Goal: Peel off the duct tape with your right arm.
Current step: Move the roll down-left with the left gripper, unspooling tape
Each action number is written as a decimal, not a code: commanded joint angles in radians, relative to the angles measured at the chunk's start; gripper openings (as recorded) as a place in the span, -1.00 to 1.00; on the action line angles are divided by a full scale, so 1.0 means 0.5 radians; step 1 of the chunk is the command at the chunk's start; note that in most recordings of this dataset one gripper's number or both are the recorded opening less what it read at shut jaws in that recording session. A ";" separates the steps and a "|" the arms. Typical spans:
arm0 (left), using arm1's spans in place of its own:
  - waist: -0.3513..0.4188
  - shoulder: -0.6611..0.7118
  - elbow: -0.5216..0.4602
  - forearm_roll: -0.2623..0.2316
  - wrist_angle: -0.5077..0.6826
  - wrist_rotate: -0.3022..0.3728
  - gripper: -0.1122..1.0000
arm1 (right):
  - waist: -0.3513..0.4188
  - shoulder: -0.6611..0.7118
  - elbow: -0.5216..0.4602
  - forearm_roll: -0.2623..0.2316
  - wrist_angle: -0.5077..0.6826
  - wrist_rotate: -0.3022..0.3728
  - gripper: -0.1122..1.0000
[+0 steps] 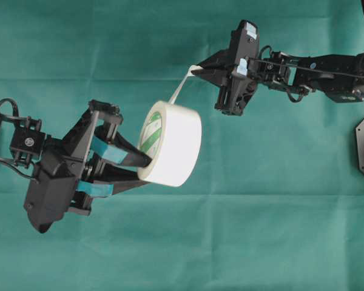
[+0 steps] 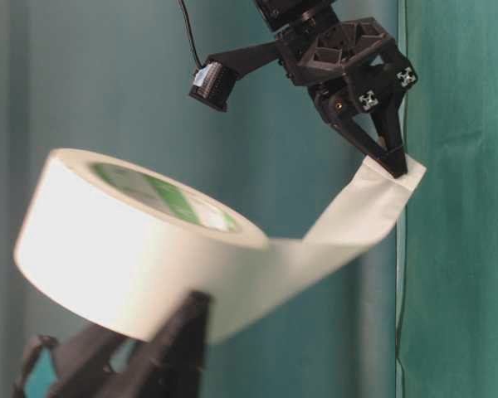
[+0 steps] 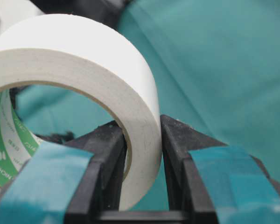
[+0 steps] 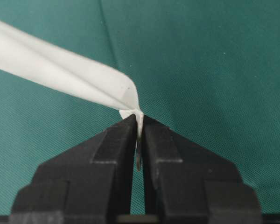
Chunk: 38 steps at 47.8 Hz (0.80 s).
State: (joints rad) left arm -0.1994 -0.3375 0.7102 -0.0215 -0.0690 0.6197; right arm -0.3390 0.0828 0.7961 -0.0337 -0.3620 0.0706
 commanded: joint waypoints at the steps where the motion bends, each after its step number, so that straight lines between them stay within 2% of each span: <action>1: -0.031 -0.055 -0.055 0.006 0.080 0.000 -0.43 | -0.021 -0.052 -0.025 0.000 0.003 0.000 -0.95; 13: -0.089 -0.055 -0.064 0.006 0.218 0.003 -0.43 | -0.034 -0.052 -0.025 0.000 0.034 0.006 -0.95; 38: -0.261 -0.049 -0.074 0.006 0.258 -0.015 -0.43 | -0.080 0.043 -0.166 0.000 0.144 0.021 -0.95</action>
State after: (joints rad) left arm -0.2838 -0.3375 0.7102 -0.0153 0.0583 0.6197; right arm -0.3405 0.1104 0.7317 -0.0353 -0.2991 0.0782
